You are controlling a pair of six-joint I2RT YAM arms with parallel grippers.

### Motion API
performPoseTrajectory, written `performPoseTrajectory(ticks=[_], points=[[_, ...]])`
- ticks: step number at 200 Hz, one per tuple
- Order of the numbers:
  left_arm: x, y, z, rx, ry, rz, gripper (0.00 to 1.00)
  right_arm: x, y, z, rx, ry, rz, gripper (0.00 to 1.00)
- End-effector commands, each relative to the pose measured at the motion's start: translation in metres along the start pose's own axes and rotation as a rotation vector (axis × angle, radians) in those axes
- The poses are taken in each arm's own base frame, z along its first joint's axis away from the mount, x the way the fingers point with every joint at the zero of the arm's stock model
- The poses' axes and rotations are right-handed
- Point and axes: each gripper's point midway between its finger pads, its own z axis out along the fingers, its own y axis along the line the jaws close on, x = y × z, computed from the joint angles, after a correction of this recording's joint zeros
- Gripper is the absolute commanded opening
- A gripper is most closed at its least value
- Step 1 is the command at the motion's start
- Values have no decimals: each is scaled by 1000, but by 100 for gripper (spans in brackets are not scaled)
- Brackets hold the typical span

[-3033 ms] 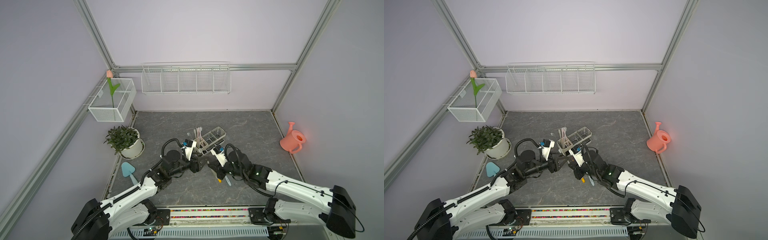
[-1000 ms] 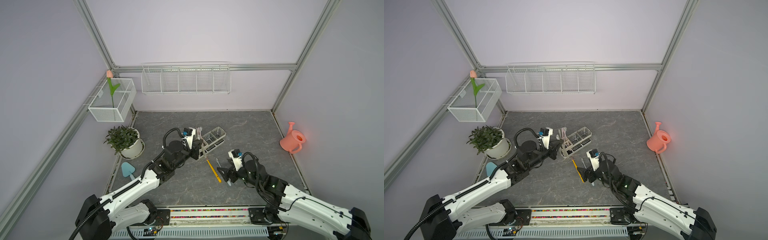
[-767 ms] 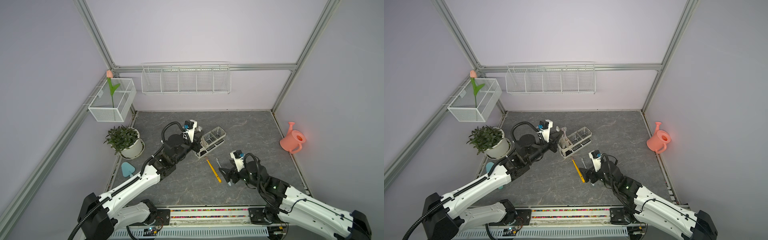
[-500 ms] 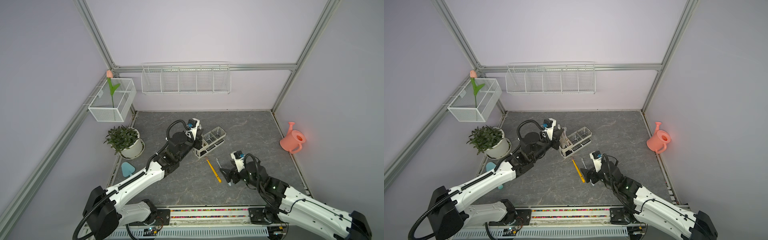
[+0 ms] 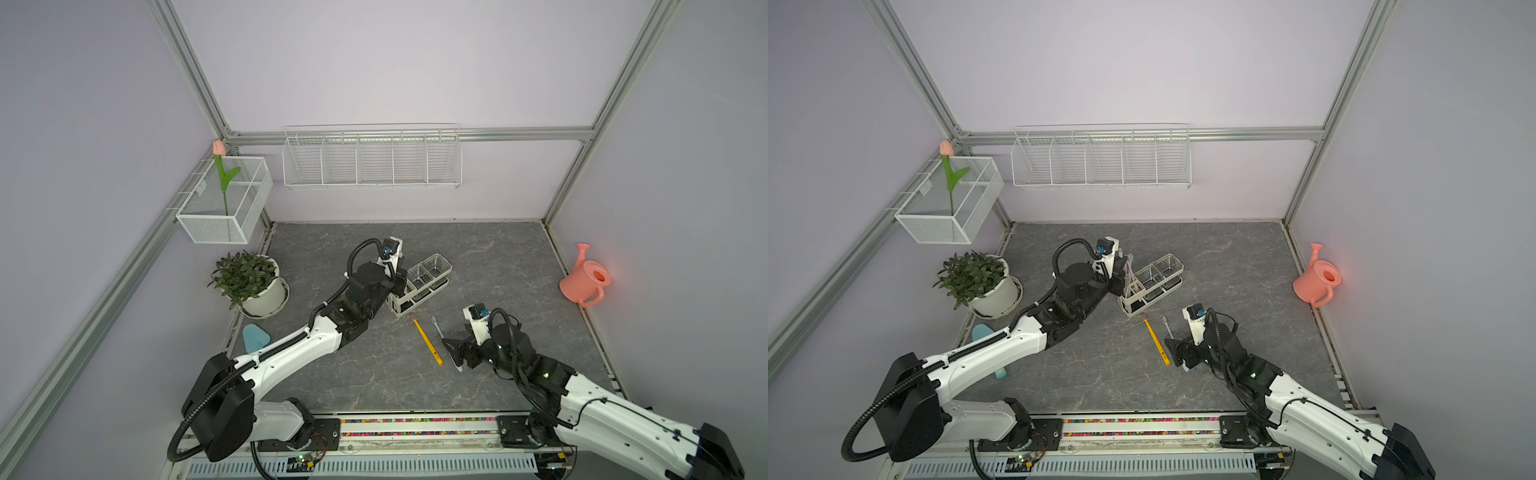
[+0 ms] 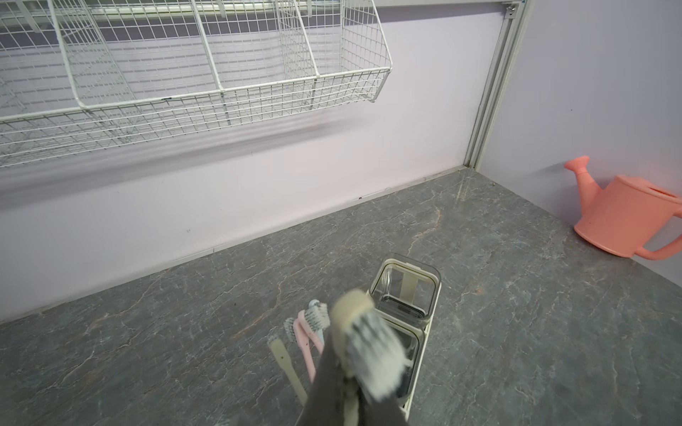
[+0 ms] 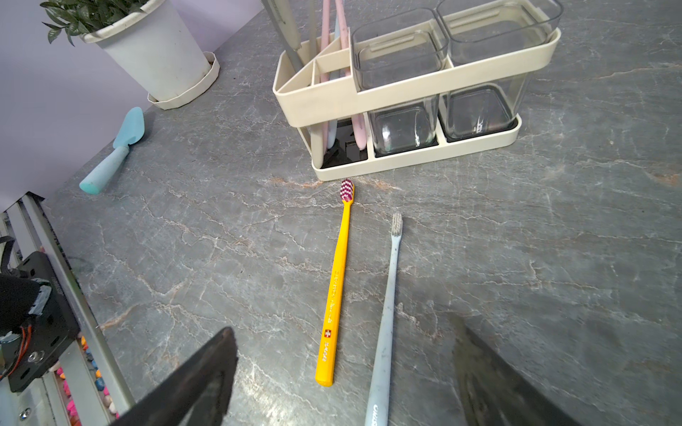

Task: Place the toothbrush into the toothbrush holder
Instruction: Pick up the toothbrush from the center of the board, then place the toothbrush in the toothbrush holder.

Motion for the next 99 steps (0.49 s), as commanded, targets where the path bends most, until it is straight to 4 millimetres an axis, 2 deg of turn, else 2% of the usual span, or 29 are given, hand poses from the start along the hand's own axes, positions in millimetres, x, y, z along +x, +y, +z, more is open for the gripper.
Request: performPoseTrajectory(ticks=[1,99], points=[[-19,4,4,-26,-55,-4,0,3,-1,3,-13,0,12,93],[-12,5,25,-66,-48,-3,0,10,-2,9,-37,25,34,93]])
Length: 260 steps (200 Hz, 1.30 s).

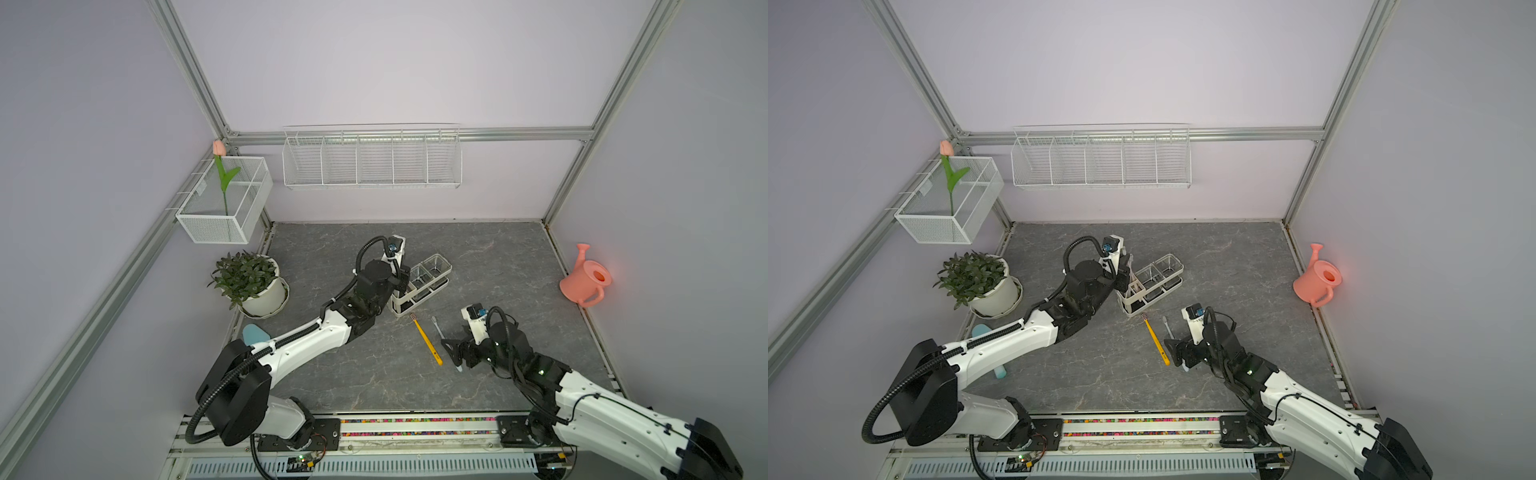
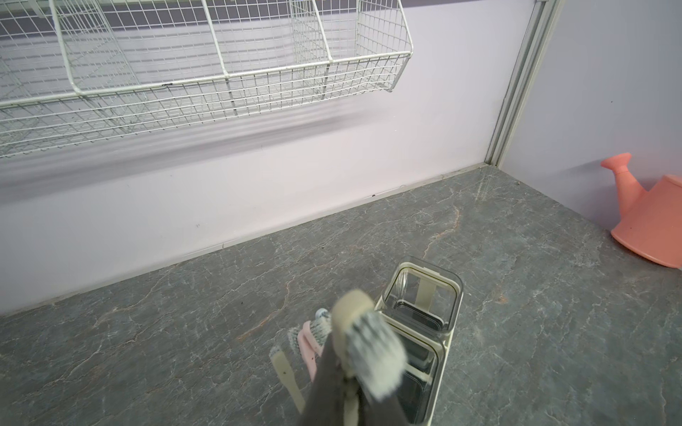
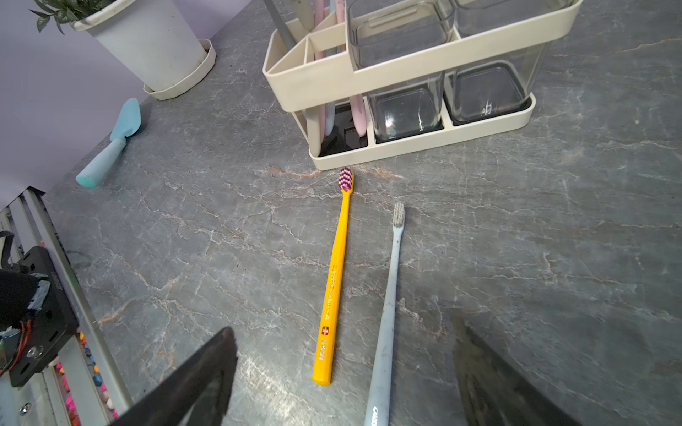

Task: Place the toothbrush into the toothbrush holder
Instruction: Place the toothbrush in the toothbrush holder.

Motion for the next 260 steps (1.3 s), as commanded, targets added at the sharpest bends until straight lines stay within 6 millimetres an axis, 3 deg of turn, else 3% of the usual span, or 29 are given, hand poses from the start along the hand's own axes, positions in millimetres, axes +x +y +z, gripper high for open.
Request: performPoseTrajectory(ticks=[1,95,215,260], points=[[-21,2,4,-18,-56,-10,0,-1,2,1,-22,-12,12,93],[-10,-4,20,-12,-19,-18,0,0,-3,-3,-17,-15,26,93],[33,0,29,-48,51,-40,0,3,-7,-2,-11,-8,40,93],[41,0,32,-56,64,-37,0,4,-9,-2,-6,-8,45,93]])
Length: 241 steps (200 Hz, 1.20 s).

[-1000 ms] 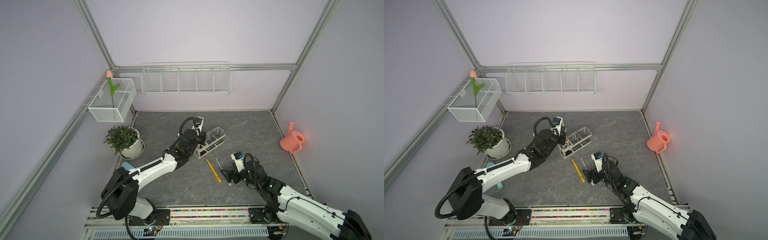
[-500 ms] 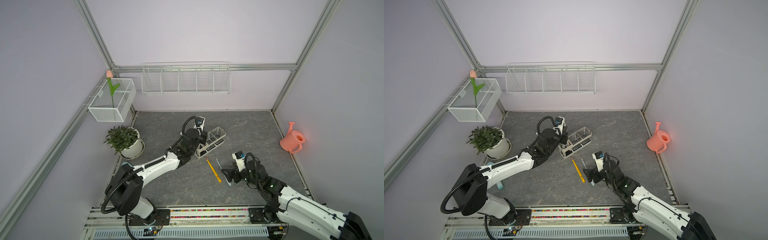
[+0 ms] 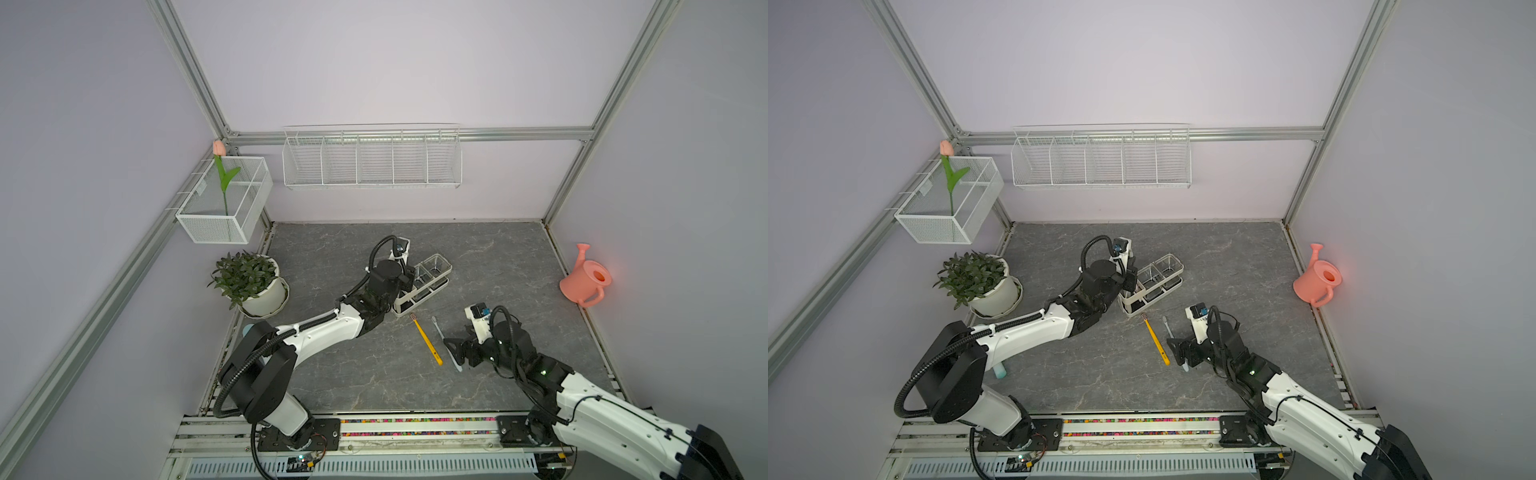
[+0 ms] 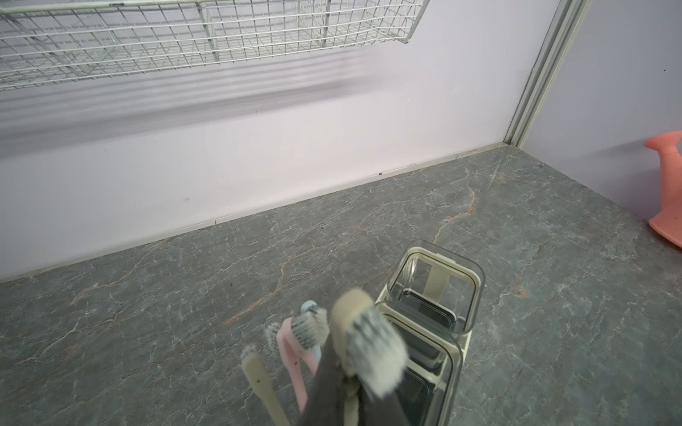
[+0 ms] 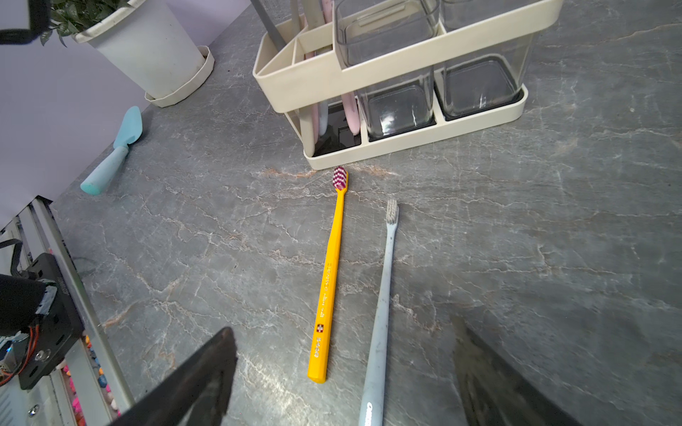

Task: Place the toothbrush into the toothbrush holder
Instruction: Place the toothbrush in the toothbrush holder.

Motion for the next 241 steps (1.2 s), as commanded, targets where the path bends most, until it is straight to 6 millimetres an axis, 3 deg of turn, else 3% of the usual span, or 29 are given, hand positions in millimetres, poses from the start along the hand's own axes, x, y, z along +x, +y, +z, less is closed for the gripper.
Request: performPoseTrajectory(ticks=[1,164,212,241], points=[[6,4,3,-25,-1,-15,0,4,-3,0,-1,1,16,93],[47,11,4,-56,61,-36,0,4,-5,0,1,1,26,93],[52,11,4,-56,64,-42,6,5,-6,0,5,3,29,93],[56,12,2,-57,68,-40,15,4,-5,1,-1,4,31,94]])
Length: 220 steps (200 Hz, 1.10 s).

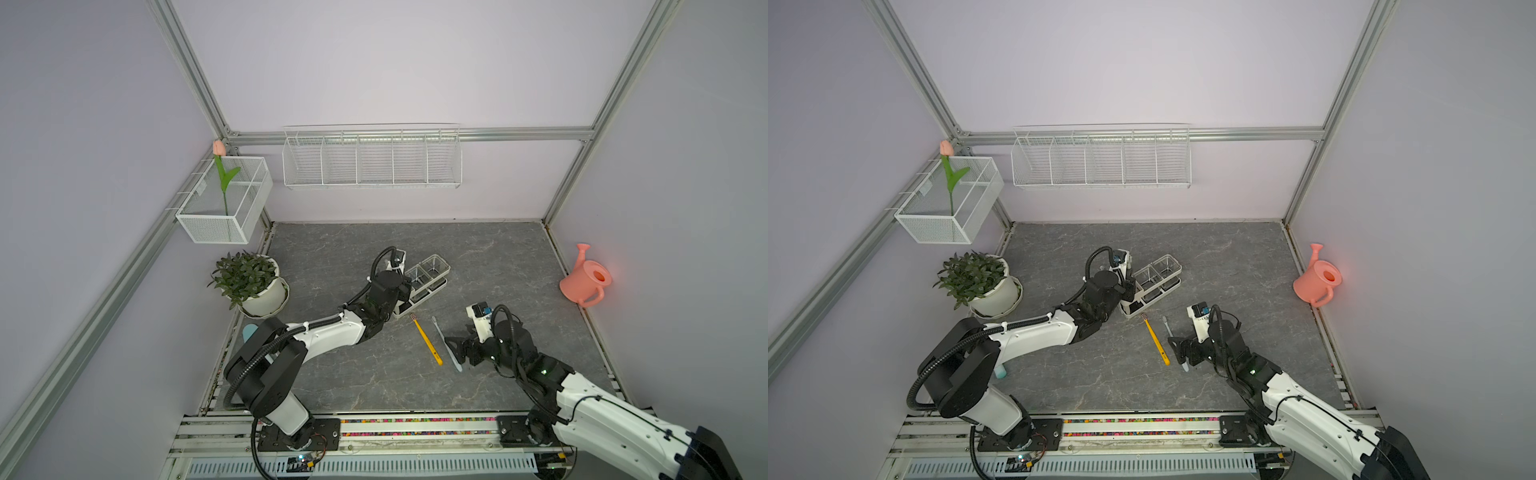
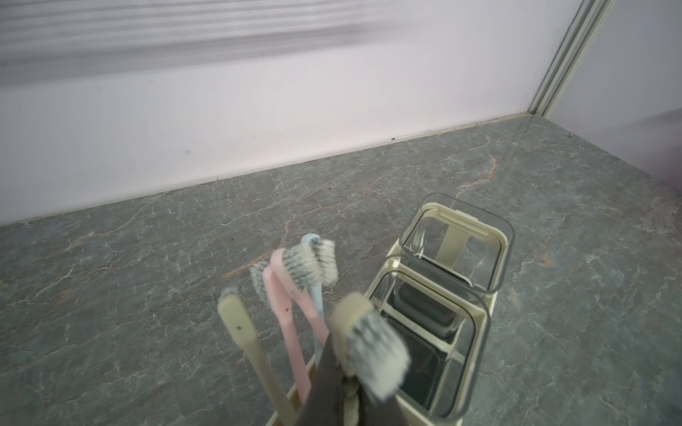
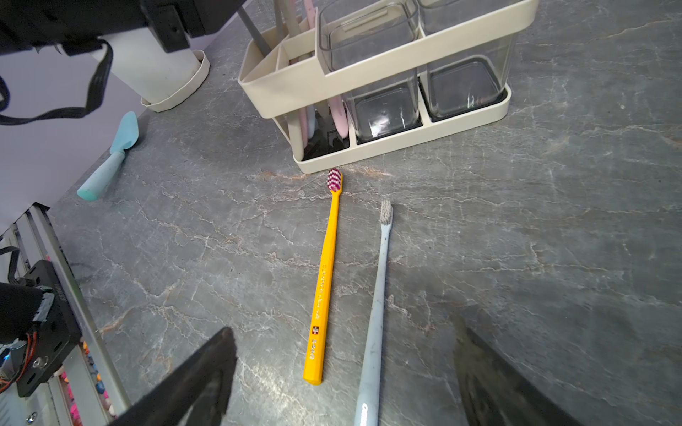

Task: Place the toothbrush into the toothbrush holder
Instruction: Place the toothbrush in the toothbrush holder.

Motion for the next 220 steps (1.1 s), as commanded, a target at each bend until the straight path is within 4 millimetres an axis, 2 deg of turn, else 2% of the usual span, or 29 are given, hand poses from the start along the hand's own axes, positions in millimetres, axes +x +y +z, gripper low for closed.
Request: performPoseTrajectory(ticks=[1,31,78,119,156,191,220], points=[[6,5,1,-20,0,-11,16,5,-1,1,-10,6,15,93],[4,3,0,-11,-7,-15,28,5,-1,1,-8,5,17,93],[-8,-1,-5,20,-31,-15,32,6,-2,1,-8,9,19,94],[-34,1,-20,32,-76,-30,37,7,-2,4,-8,19,21,94],[-49,1,-33,52,-69,-39,40,18,-17,14,81,119,41,94],[-68,0,-57,98,-66,-65,42,23,-10,22,68,237,26,92],[-73,6,-93,128,13,-92,45,24,-11,23,92,310,1,90]])
